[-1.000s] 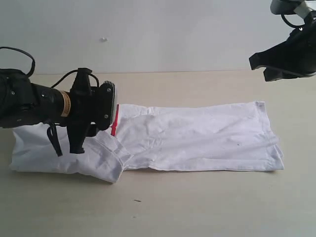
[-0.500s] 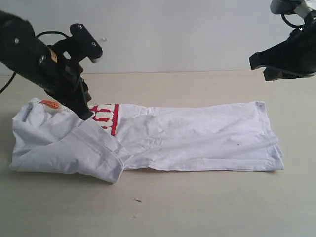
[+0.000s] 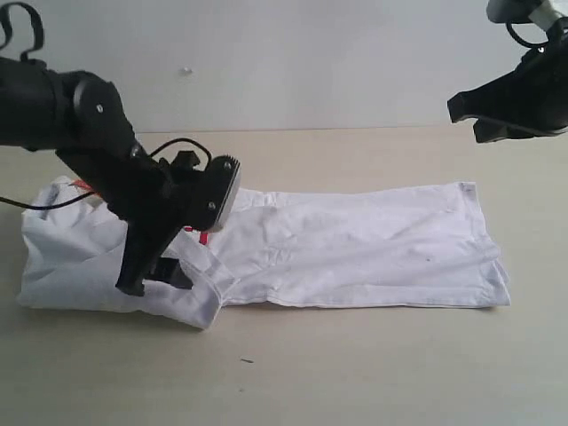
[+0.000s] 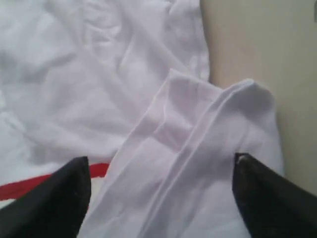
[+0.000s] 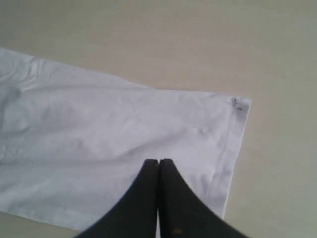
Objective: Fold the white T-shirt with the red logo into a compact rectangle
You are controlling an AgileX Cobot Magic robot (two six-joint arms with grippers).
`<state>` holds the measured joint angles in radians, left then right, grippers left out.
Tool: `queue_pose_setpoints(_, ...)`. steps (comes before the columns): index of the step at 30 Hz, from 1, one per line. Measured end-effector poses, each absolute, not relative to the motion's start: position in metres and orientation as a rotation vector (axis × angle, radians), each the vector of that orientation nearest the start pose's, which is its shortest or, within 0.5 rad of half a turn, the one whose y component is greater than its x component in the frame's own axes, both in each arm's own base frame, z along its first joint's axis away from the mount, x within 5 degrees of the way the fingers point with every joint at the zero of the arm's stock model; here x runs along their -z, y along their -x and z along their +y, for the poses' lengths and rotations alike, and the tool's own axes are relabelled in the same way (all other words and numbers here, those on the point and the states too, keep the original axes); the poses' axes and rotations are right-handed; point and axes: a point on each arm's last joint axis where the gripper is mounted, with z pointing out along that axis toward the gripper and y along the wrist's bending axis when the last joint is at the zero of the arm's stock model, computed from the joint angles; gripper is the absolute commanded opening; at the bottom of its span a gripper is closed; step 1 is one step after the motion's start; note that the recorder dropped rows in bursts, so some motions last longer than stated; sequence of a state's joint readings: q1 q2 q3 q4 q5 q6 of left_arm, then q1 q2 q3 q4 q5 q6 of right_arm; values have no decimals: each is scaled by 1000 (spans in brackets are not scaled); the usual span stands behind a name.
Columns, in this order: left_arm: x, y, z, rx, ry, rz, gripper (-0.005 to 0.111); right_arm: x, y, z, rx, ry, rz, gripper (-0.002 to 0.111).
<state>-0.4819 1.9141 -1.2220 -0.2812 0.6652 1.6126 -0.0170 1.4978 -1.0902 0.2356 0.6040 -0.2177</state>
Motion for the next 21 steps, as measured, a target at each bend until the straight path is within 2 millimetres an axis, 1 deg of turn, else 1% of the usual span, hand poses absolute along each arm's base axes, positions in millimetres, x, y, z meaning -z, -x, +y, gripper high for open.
queue_pose_setpoints(3, -146, -332, -188, 19, 2859, -1963, 68, -279, -319, 7, -146, 62, 2467, 0)
queue_pose_setpoints(7, -128, -336, -187, 62, 2865, -1908, 57, -279, -319, 6, -143, 60, 2458, 0)
queue_pose_setpoints(9, -121, -338, -187, 68, 2863, -1895, 44, -279, -319, 6, -143, 60, 2458, 0)
queue_pose_setpoints(10, -118, -338, -187, 63, 2858, -1893, 24, -279, -319, 6, -143, 60, 2458, 0)
queue_pose_setpoints(11, -117, -338, -187, 65, 2858, -1891, 15, -279, -319, 6, -143, 60, 2458, 0)
queue_pose_setpoints(12, -116, -338, -188, 67, 2859, -1892, 0, -279, -319, 6, -143, 60, 2458, 0)
queue_pose_setpoints(14, -116, -339, -188, 82, 2866, -1896, 2, -279, -320, 6, -143, 60, 2457, 0)
queue_pose_setpoints(17, -125, -338, -188, 90, 2879, -1897, 2, -279, -320, 6, -143, 60, 2457, 0)
queue_pose_setpoints(18, -129, -337, -188, 85, 2880, -1894, 2, -279, -320, 6, -143, 60, 2457, 0)
queue_pose_setpoints(19, -139, -333, -186, 65, 2879, -1883, 2, -279, -320, 6, -143, 60, 2457, 0)
queue_pose_setpoints(20, -144, -331, -185, 47, 2873, -1873, 2, -279, -320, 6, -143, 60, 2457, 0)
queue_pose_setpoints(21, -150, -325, -183, 5, 2853, -1843, 2, -279, -320, 6, -143, 60, 2457, 0)
